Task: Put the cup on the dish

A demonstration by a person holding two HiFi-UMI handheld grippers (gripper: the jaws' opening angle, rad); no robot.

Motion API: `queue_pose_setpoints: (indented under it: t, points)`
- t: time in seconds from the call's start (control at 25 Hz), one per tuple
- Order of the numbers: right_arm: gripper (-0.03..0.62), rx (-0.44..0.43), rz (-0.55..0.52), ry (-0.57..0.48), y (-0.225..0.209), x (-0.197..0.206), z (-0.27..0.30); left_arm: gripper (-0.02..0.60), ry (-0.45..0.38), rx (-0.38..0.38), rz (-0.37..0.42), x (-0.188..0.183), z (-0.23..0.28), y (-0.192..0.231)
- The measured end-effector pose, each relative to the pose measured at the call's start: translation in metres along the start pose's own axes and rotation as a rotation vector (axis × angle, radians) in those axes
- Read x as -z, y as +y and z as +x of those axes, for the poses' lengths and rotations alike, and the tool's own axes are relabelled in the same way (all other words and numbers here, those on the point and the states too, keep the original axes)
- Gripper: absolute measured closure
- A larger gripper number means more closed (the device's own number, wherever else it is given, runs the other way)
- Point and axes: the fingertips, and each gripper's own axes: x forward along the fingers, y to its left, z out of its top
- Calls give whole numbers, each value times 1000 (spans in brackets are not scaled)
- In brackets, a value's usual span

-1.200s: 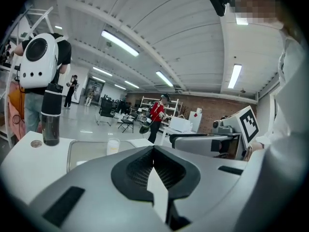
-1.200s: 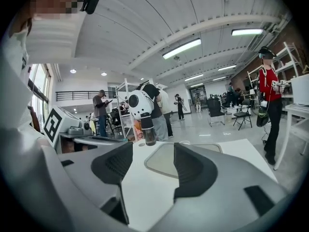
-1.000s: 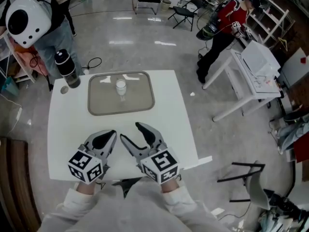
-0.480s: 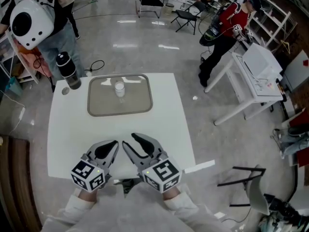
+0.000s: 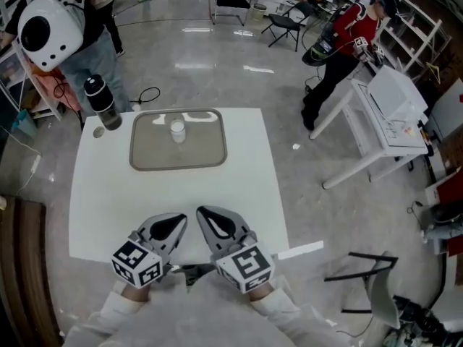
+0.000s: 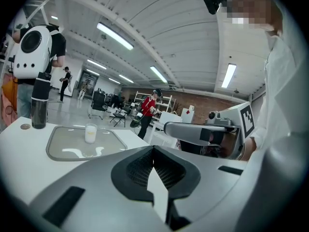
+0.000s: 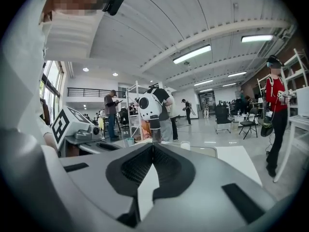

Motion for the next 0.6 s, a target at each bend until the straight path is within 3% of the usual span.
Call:
queue_pose_setpoints:
  t: [0.6]
  points:
    - [582, -50, -78, 61, 7, 14, 2, 586, 11, -45, -18, 7, 2, 3]
